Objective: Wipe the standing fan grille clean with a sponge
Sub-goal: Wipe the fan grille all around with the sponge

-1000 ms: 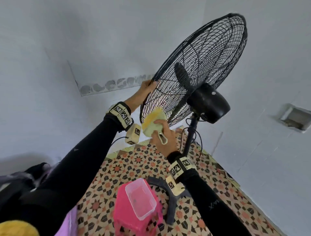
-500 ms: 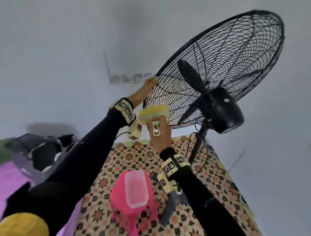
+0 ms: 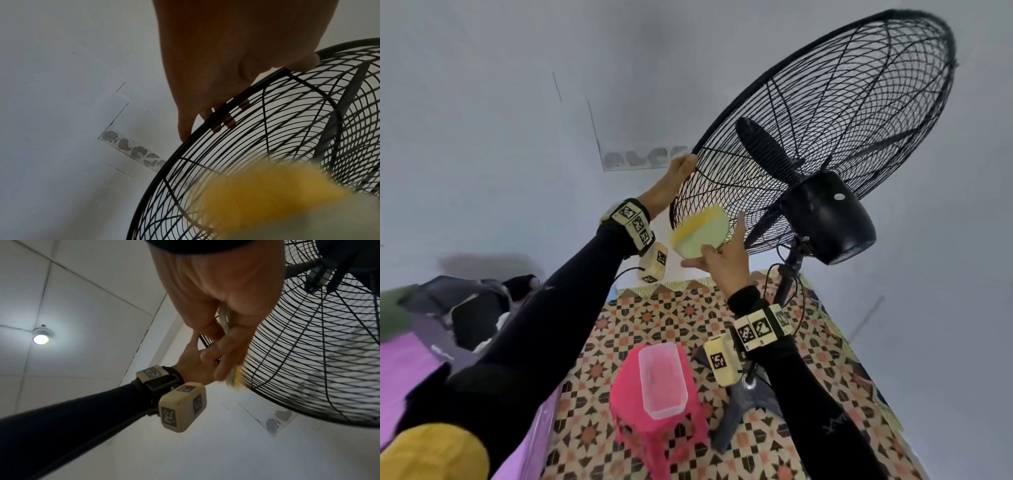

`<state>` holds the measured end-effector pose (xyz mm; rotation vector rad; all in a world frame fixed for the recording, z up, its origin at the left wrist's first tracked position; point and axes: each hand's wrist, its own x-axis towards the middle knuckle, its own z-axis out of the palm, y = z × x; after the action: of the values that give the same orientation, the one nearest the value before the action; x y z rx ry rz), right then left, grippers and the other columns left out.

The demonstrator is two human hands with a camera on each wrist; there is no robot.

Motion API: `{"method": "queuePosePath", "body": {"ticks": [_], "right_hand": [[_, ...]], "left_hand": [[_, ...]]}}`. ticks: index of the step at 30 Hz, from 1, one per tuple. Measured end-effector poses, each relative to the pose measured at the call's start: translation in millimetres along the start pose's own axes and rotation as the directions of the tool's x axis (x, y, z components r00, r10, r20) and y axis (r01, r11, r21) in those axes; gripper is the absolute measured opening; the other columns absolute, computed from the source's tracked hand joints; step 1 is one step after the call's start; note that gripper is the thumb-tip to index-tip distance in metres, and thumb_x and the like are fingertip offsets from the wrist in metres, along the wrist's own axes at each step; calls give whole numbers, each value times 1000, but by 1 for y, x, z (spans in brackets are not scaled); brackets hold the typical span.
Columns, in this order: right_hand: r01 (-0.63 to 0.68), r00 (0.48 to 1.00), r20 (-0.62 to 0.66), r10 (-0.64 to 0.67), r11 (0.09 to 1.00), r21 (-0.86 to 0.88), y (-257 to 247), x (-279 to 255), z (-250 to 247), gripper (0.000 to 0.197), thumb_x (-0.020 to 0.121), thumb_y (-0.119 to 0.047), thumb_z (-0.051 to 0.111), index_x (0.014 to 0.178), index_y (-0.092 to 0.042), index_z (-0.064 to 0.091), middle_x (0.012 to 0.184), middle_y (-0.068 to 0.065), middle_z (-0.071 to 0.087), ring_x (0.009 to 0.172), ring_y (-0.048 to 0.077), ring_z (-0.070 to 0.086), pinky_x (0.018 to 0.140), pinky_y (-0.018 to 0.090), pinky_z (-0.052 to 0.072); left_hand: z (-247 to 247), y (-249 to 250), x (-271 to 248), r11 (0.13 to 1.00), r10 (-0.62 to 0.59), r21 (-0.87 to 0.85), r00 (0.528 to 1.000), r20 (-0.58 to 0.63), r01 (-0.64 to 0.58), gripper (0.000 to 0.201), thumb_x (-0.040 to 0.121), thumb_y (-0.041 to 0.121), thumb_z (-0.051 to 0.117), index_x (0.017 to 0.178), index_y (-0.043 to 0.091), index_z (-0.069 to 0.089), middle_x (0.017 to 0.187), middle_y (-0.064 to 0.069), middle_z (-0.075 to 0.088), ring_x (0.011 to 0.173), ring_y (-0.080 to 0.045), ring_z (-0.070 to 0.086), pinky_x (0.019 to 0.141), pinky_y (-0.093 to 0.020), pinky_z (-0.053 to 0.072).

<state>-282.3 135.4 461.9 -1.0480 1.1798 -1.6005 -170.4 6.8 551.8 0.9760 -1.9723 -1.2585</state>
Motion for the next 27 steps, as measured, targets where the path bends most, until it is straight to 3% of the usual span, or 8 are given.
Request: {"method": "queuePosePath", "body": {"ticks": [3, 6, 8, 11, 14, 17, 23, 27], "right_hand": [[179, 964, -199, -179, 984, -17, -16, 0, 14, 50, 104, -5, 47, 151, -7, 30, 103, 8, 70, 72, 15, 76, 74, 31, 62], [165, 966, -225, -126, 973, 164, -12, 8, 32, 26, 108, -14, 44, 133, -9, 41, 107, 14, 71, 83, 33, 76, 82, 50, 62], [-1, 981, -191, 43, 977, 211, 14, 8, 40, 27, 109, -16, 40, 135, -7, 36, 100, 18, 74, 82, 37, 76, 74, 41, 63], [-188, 950, -214, 227, 964, 188, 46, -6, 51, 32, 110, -16, 35, 139, 0, 36, 85, 16, 77, 66, 29, 75, 47, 26, 53], [8, 960, -276, 40, 985, 172, 39, -5, 63, 31, 111, -20, 35, 138, -5, 38, 91, 15, 77, 59, 27, 72, 47, 26, 53], [187, 936, -324, -140, 975, 119, 19, 5, 63, 18, 111, -23, 37, 127, -14, 37, 90, 12, 77, 59, 27, 71, 54, 33, 57], [-144, 944, -301, 135, 990, -6, 62, 11, 40, 31, 106, -16, 44, 130, 3, 45, 84, 23, 75, 61, 32, 70, 46, 29, 48], [0, 929, -370, -25, 998, -66, 29, 10, 30, 16, 102, -16, 50, 114, -9, 55, 78, 18, 75, 47, 23, 61, 40, 25, 41]], "left_hand": [[-3, 7, -3, 1000, 17, -24, 1000, -16, -18, 75, 99, 75, 29, 155, 25, 27, 164, -3, 29, 145, -15, 32, 124, -54, 26], [-11, 6, 1, 998, -24, -57, 999, 31, 25, 84, 87, 82, 40, 151, 28, 32, 156, 3, 38, 142, -16, 39, 120, -60, 32], [-16, 1, 5, 997, -36, -71, 998, 42, 39, 90, 83, 84, 42, 152, 29, 31, 159, 3, 37, 146, -18, 37, 118, -64, 33], [-16, -1, 5, 999, -14, -45, 997, 78, 18, 98, 81, 87, 42, 153, 23, 28, 162, -2, 34, 149, -21, 35, 120, -63, 31], [-16, -3, 7, 999, 29, -30, 998, 55, -27, 82, 95, 76, 36, 152, 18, 26, 158, 1, 33, 146, -15, 32, 124, -57, 27], [-19, -5, 12, 1000, 1, -25, 998, 56, 0, 88, 91, 80, 38, 153, 19, 28, 159, 0, 36, 143, -14, 35, 120, -50, 33], [-21, -13, 23, 1000, 3, -26, 997, 72, -1, 69, 103, 67, 37, 153, 20, 27, 157, 0, 35, 143, -15, 35, 123, -53, 30], [-25, -15, 22, 1000, 13, -4, 996, 94, -12, 74, 101, 71, 37, 153, 19, 26, 155, 1, 37, 139, -14, 38, 116, -47, 37]]}}
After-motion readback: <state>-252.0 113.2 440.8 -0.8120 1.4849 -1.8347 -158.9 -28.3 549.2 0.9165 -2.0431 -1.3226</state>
